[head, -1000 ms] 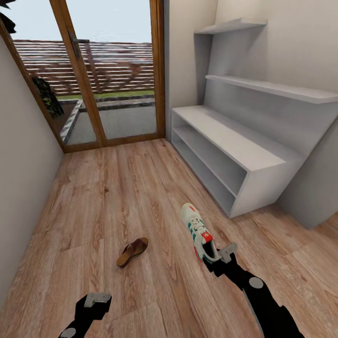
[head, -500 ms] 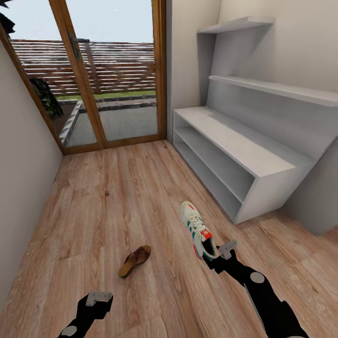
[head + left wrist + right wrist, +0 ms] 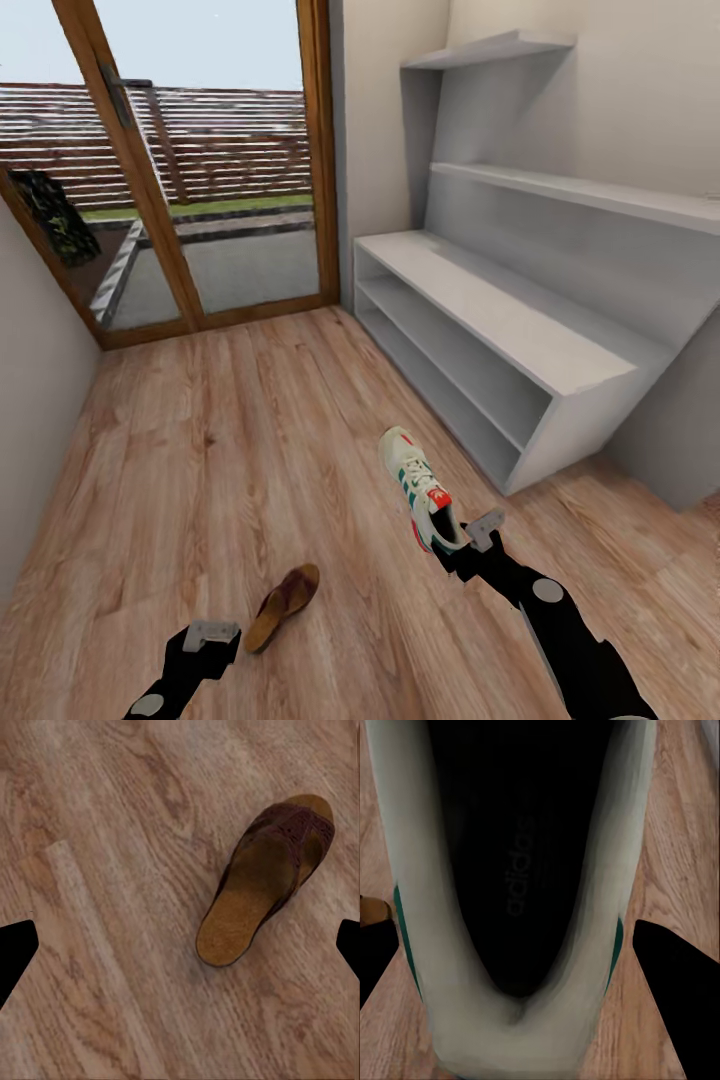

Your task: Pick up the two gym shoes and the two sandals from the corridor floor and place them onto the hallstand (shoe rack) in the corridor, making sure they are on the rack and not on the floor. Arrange them so the two gym shoes are next to each other and the two sandals are next to each other.

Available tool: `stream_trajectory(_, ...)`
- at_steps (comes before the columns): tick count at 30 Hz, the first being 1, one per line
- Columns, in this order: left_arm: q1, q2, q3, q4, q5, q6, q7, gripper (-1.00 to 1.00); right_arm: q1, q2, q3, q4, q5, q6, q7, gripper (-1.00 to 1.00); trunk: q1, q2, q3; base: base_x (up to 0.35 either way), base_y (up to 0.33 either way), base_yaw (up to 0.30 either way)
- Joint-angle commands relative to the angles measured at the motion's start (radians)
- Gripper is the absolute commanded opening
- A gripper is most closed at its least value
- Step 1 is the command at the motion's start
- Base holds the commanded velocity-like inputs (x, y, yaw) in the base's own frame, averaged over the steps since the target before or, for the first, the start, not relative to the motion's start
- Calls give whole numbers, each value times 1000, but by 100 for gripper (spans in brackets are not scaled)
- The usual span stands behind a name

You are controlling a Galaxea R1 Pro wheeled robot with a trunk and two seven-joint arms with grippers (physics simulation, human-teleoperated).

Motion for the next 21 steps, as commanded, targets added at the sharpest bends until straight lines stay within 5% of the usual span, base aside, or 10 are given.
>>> stream_trajectory(1,0,0,7,0,-10,-3,-3,100,-1,1,-3,-1,7,1,6,-100,0,0,-1,311,193,-289)
stream_trajectory(7,1,0,7,-1,-10,-5,-3,100,-1,1,-2,-2,7,2,6,-100,0,0,-1,302,207,-230)
stream_trajectory(19,3,0,5,-1,-14,-5,-3,100,-1,1,-2,-2,8,2,6,-100,0,0,-1,203,167,-25)
stream_trajectory(21,4,-3,-12,-1,-41,-6,-2,100,-1,1,-2,-2,8,2,6,-100,0,0,-1,17,15,-1)
